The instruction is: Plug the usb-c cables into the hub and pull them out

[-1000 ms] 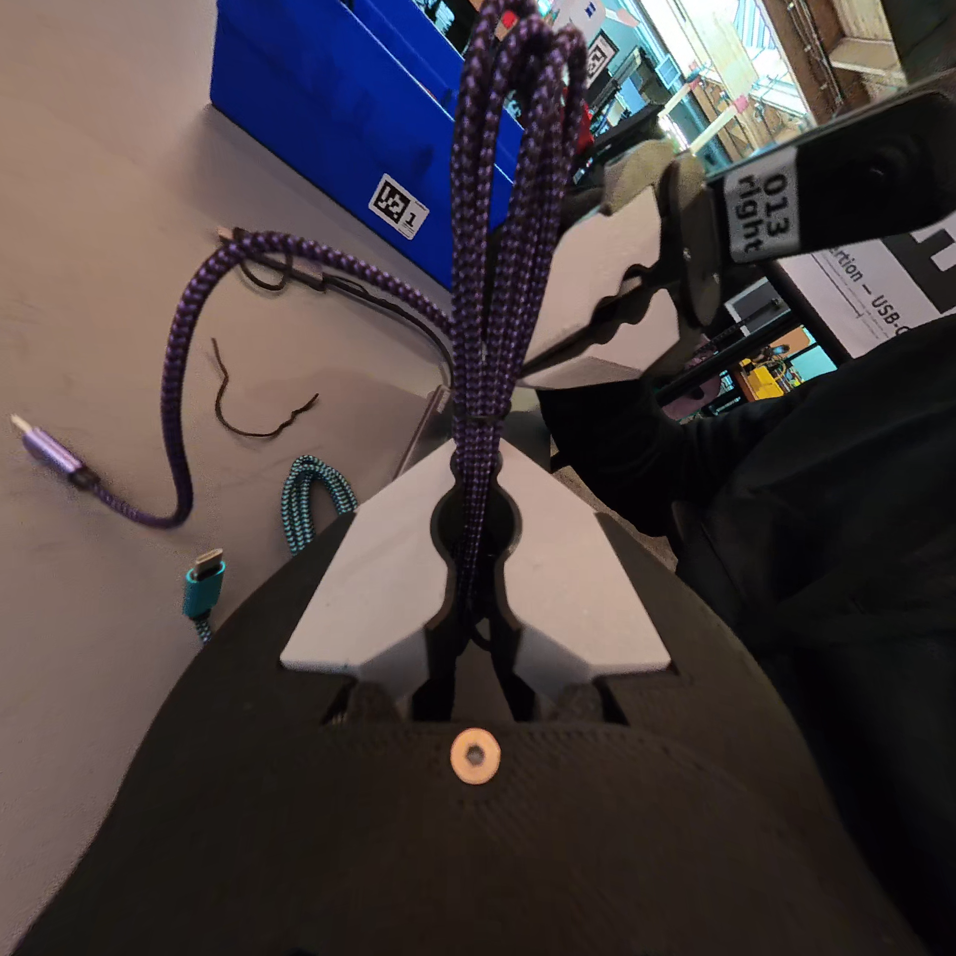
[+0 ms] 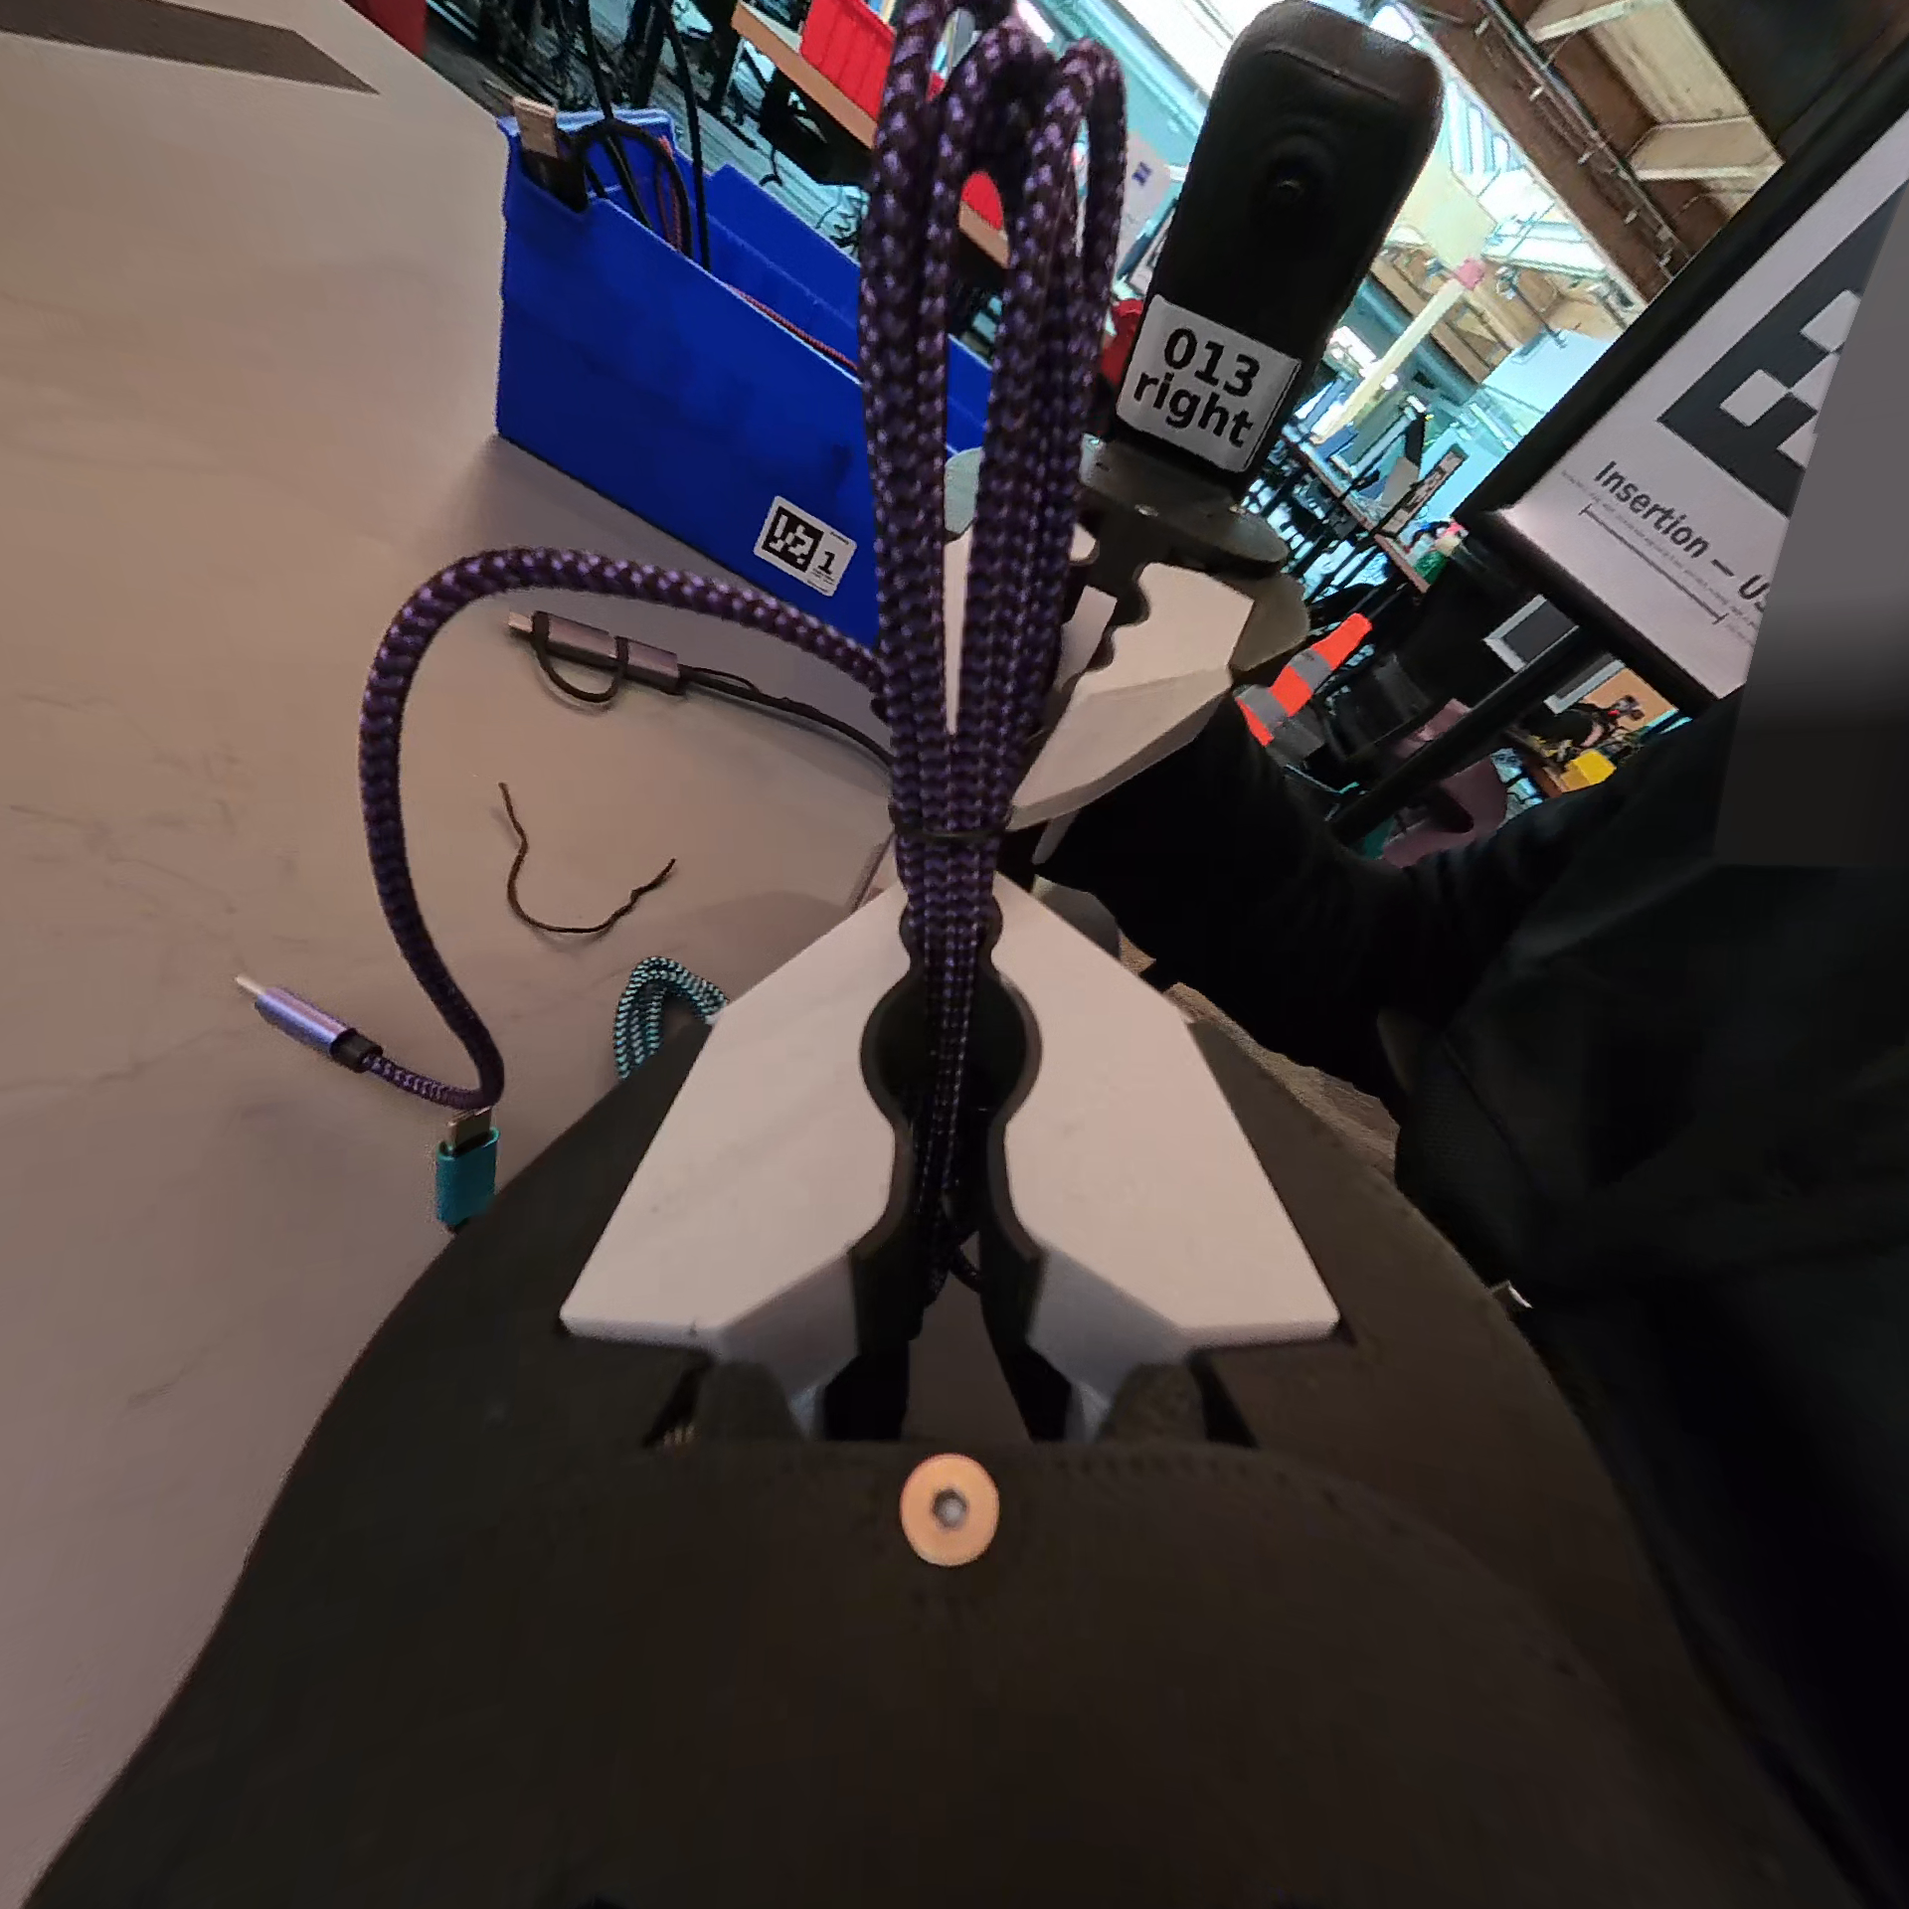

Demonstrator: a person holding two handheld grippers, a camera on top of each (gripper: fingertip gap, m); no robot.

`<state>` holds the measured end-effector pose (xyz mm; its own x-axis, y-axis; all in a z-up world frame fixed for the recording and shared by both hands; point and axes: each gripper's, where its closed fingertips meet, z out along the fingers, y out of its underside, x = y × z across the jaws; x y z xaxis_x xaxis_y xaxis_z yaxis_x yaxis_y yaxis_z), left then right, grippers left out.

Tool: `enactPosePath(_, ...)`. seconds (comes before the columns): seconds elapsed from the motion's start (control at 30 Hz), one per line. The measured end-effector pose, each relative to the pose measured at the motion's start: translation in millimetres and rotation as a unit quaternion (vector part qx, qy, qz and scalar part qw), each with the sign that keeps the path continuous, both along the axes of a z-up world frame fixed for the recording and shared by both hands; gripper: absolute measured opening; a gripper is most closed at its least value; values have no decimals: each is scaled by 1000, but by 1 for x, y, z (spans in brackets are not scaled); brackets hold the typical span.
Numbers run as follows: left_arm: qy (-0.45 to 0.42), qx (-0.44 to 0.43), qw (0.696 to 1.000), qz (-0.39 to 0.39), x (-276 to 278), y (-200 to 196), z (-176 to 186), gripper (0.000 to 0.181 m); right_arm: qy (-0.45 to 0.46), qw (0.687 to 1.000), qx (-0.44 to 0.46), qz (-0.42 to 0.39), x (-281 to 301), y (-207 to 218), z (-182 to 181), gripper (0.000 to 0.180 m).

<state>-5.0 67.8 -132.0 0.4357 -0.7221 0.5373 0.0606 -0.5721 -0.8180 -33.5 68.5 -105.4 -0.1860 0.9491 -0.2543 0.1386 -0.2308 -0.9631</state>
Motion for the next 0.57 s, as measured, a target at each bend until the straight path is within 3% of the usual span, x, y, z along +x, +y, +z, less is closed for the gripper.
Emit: enactPosePath(0.57,25,12,1000,9,0,2,-3,0,15,999,-38,8,3,-1,5,4)
